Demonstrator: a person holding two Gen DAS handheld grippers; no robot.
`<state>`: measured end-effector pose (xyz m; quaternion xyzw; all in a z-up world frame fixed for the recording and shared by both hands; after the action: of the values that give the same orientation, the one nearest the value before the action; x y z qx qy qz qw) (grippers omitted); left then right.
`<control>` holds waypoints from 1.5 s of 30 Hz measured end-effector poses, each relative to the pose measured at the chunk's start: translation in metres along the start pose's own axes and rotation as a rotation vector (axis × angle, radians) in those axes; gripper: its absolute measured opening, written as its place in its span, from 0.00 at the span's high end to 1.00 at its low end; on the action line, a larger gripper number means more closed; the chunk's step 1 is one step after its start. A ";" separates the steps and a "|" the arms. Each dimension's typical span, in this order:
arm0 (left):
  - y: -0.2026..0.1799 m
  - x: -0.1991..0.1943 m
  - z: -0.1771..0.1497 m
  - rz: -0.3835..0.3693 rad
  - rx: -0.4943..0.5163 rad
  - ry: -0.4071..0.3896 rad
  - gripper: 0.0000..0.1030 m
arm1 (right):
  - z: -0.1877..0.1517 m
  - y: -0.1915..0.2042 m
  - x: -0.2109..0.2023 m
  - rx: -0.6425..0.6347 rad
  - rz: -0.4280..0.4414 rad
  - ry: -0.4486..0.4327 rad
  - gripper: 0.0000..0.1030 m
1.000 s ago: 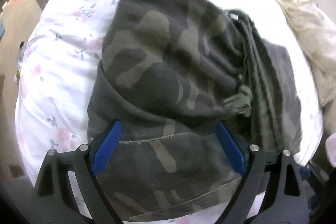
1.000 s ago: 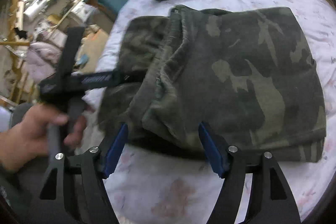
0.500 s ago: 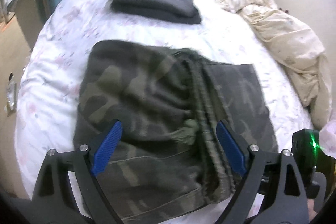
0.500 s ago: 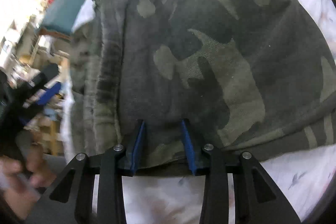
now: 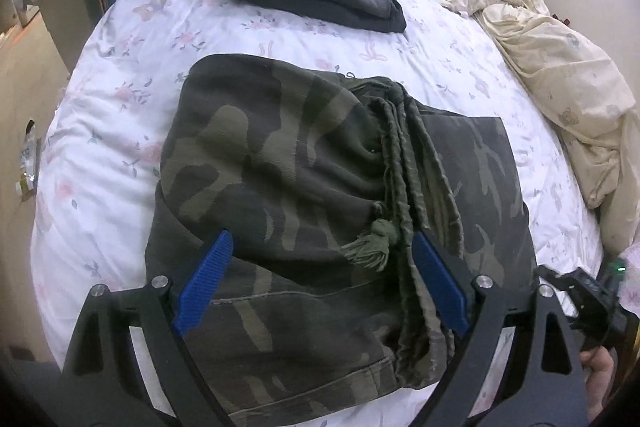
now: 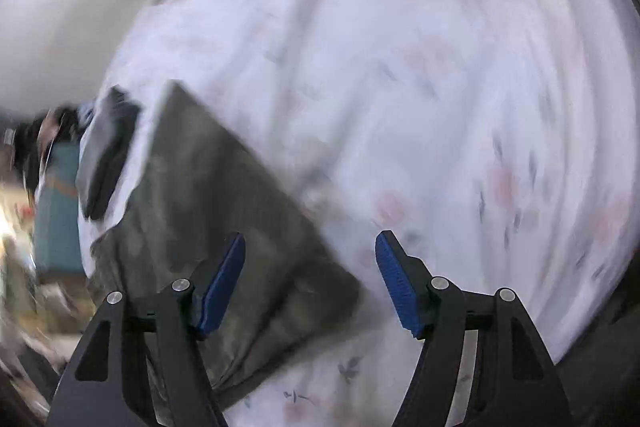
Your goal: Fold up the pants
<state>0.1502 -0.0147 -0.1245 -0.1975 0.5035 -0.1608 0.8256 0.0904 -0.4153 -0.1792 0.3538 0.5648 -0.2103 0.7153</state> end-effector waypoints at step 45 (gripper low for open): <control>-0.055 -0.081 0.089 -0.126 0.192 0.167 0.94 | -0.112 0.133 -0.152 -0.767 0.521 -0.289 0.38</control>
<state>0.1903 -0.0104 0.0009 -0.1348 0.5393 -0.2754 0.7843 0.0682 -0.2592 -0.0111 0.1614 0.3893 0.1521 0.8940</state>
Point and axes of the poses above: each gripper's, at about its wrist camera, not at the fingertips, and x roughly the way its jaws point, y to its left, z to its top, the point moved 2 cm from there along x, roughly the way its jaws point, and after that the axes turned 15 degrees about -z, right-handed, at the moved point
